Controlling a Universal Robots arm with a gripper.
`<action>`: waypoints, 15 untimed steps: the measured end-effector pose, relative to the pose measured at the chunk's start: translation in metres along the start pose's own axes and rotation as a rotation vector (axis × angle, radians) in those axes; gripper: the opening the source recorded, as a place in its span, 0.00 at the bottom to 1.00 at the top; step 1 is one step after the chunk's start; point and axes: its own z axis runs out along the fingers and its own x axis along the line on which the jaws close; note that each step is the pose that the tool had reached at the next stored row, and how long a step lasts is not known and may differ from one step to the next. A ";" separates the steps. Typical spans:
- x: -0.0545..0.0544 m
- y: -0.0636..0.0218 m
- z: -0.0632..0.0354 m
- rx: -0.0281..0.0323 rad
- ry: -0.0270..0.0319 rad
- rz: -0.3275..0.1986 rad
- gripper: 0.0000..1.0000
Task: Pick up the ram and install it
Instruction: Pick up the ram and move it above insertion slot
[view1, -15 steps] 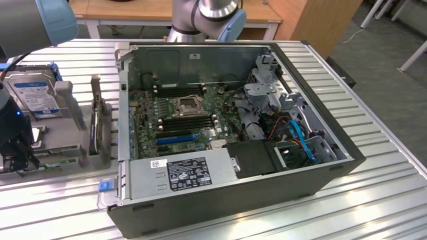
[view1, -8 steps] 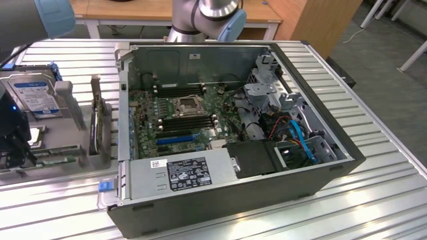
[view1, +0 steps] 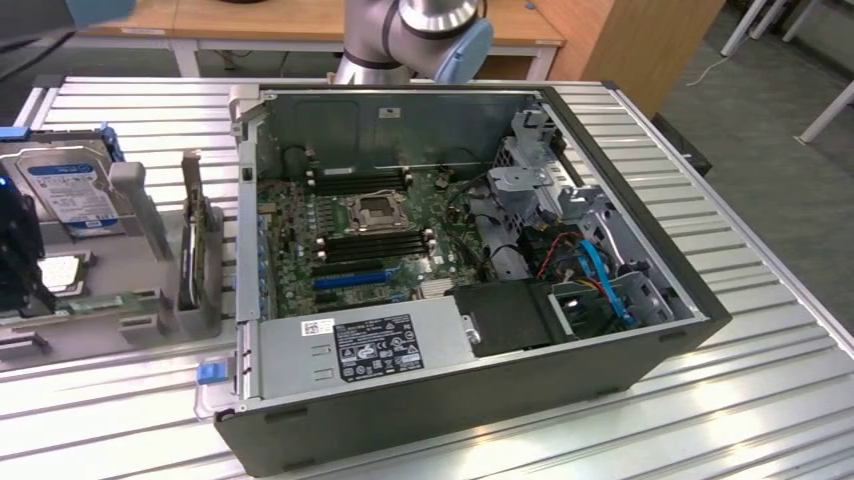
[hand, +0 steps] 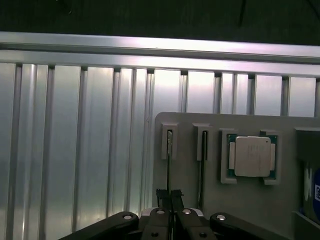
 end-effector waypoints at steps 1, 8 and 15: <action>0.000 0.0001 -0.0045 0.0000 0.0007 0.000 0.12; -0.011 0.0004 -0.0319 -0.0001 0.0084 0.000 0.12; -0.034 0.0007 -0.0840 -0.0001 0.0238 0.001 0.12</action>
